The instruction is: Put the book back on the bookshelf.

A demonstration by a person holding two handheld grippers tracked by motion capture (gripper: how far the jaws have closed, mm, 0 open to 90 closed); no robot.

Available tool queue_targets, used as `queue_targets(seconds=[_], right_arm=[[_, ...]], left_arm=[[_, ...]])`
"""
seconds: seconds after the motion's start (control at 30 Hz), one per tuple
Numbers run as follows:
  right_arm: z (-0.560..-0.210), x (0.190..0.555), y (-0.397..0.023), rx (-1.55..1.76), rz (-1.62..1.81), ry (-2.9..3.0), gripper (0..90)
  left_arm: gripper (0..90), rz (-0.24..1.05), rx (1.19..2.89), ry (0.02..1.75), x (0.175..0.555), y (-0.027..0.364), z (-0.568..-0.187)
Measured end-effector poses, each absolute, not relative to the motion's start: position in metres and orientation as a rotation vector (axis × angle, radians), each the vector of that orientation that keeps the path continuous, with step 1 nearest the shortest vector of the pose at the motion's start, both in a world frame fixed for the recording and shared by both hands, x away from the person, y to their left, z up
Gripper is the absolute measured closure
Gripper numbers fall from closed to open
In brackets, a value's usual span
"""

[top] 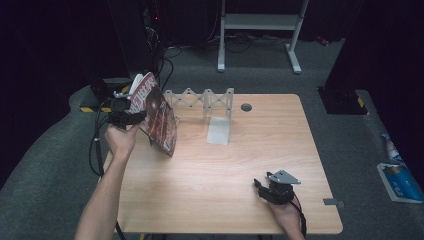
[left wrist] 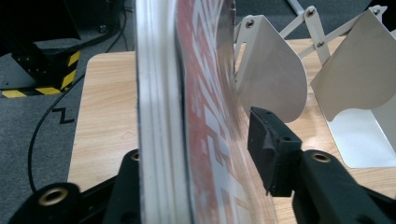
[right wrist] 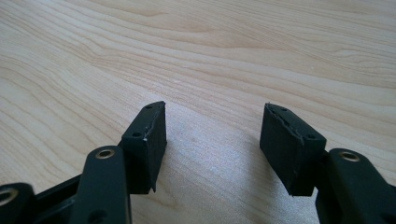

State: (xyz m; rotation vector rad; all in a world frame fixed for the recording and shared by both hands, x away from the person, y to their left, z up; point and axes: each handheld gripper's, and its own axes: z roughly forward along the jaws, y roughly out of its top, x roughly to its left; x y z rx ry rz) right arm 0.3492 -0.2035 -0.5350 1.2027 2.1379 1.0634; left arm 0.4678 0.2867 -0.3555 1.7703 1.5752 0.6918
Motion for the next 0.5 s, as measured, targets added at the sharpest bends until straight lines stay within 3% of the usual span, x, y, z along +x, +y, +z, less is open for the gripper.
queue_targets(seconds=[0.5], right_arm=[[-0.5351,0.3491,-0.2034,1.203,1.063,2.137,41.1]], left_arm=[[43.0,0.671,1.737,1.528,0.4604,0.2917,-0.3555]])
